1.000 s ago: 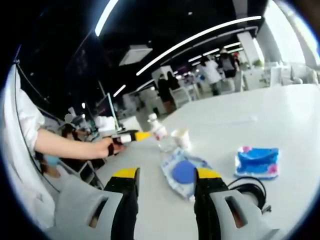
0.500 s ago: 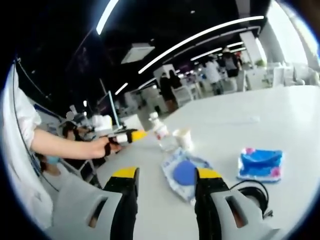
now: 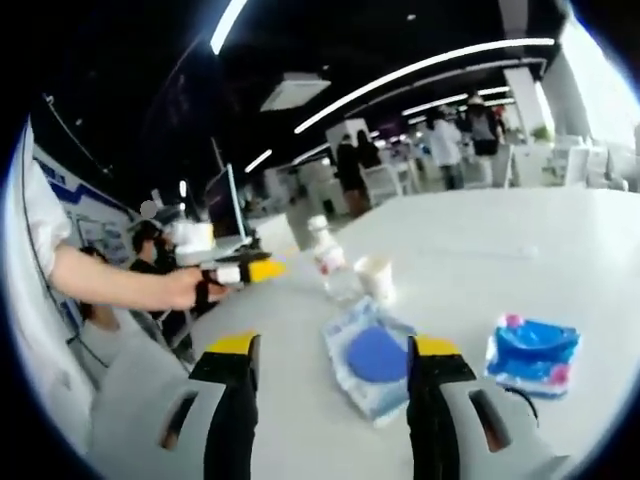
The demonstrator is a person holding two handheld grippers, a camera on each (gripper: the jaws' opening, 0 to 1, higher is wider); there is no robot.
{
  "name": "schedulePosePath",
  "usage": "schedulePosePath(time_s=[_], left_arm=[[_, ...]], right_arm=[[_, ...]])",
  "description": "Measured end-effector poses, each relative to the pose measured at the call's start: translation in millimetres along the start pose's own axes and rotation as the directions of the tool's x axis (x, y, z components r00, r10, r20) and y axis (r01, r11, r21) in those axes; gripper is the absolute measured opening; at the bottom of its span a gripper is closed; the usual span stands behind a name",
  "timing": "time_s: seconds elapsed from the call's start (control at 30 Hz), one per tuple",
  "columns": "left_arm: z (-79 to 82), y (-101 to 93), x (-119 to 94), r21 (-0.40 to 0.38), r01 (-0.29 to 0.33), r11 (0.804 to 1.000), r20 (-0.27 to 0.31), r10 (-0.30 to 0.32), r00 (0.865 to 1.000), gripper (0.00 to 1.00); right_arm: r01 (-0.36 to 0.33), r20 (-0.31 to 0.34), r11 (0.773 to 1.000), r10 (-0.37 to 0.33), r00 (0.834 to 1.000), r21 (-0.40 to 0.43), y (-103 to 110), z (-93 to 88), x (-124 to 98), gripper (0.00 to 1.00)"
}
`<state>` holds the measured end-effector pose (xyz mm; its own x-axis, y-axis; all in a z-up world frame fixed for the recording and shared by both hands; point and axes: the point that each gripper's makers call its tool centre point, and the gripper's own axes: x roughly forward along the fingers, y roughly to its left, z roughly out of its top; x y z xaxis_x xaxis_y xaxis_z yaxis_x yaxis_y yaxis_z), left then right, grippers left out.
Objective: Arrange the tabletop items into an orderly group along one side of the table until the central work area is clear of visible clutter.
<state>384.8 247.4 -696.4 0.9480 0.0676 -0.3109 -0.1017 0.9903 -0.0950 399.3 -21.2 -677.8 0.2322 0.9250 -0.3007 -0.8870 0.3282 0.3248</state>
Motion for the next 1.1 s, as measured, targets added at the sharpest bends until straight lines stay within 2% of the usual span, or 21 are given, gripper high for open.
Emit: schedulePosePath(time_s=[0.07,0.27,0.4,0.77,1.1], left_arm=[[-1.5,-0.4,-3,0.001,-0.001,1.000,-0.004,0.001,1.000,0.96],[-4.0,-0.8,-8,0.002,-0.002,1.000,-0.012,0.002,1.000,0.95],[-6.0,-1.8,-12,0.002,-0.002,1.000,-0.020,0.002,1.000,0.95],[-9.6,1.7,-20,-0.013,-0.020,1.000,-0.028,0.019,0.999,0.95],[-15.5,3.1,-24,-0.029,-0.024,0.999,-0.035,0.023,0.999,0.95]], right_arm=[[0.000,0.000,1.000,0.000,1.000,-0.006,-4,2.6,3,0.61],[0.023,-0.005,1.000,-0.023,1.000,-0.021,-19,7.3,14,0.79],[0.025,-0.021,0.999,-0.026,0.999,-0.035,-26,6.8,20,0.81],[-0.002,-0.041,0.998,-0.001,0.999,-0.067,-35,12.7,35,0.80],[-0.032,-0.049,0.995,0.027,0.998,-0.092,-38,27.7,57,0.79]])
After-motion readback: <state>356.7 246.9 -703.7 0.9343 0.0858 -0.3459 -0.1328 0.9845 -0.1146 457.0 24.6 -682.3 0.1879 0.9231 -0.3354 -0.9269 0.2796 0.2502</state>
